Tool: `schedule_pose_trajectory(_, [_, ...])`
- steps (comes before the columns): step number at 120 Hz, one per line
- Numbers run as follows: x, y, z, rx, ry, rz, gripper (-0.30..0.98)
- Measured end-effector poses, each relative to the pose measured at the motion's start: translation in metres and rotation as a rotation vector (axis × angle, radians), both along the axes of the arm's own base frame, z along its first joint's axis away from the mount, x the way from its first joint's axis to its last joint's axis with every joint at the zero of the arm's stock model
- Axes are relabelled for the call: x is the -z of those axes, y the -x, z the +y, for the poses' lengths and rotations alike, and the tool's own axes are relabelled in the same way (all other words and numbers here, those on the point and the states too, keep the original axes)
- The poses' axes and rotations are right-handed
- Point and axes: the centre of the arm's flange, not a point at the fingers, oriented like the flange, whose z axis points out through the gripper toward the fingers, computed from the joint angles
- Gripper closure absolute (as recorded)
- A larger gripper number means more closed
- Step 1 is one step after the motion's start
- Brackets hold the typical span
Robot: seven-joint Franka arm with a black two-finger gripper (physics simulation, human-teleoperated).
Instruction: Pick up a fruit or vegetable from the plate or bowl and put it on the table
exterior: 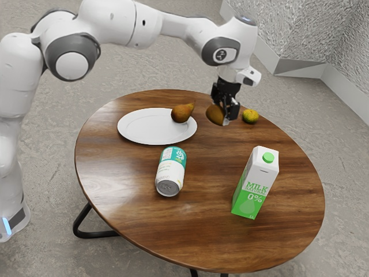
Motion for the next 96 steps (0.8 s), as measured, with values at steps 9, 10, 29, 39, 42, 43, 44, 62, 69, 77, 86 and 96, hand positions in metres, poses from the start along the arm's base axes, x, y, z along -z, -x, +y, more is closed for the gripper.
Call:
schedule_pose_trajectory(9, [0.004, -0.012, -0.008, 0.011, -0.004, -0.007, 0.29])
schedule_pose_trajectory(10, [0.005, -0.013, -0.009, 0.012, -0.004, -0.008, 0.29])
schedule_pose_trajectory(29, [0.018, -0.025, -0.028, 0.037, 0.001, -0.025, 0.27])
schedule_pose_trajectory(39, [0.031, -0.032, -0.032, 0.041, 0.002, -0.028, 0.27])
schedule_pose_trajectory(42, [0.036, -0.033, -0.033, 0.041, 0.003, -0.029, 0.28])
schedule_pose_trajectory(43, [0.038, -0.034, -0.033, 0.041, 0.003, -0.028, 0.27])
schedule_pose_trajectory(44, [0.04, -0.034, -0.034, 0.041, 0.003, -0.028, 0.27])
schedule_pose_trajectory(62, [0.074, -0.046, -0.039, 0.042, 0.009, -0.022, 0.28])
schedule_pose_trajectory(69, [0.085, -0.049, -0.041, 0.042, 0.01, -0.017, 0.28])
schedule_pose_trajectory(77, [0.095, -0.052, -0.04, 0.037, 0.01, -0.02, 0.28])
schedule_pose_trajectory(86, [0.1, -0.055, -0.041, 0.034, 0.01, -0.026, 0.26])
schedule_pose_trajectory(96, [0.098, -0.056, -0.038, 0.016, 0.038, -0.038, 0.15])
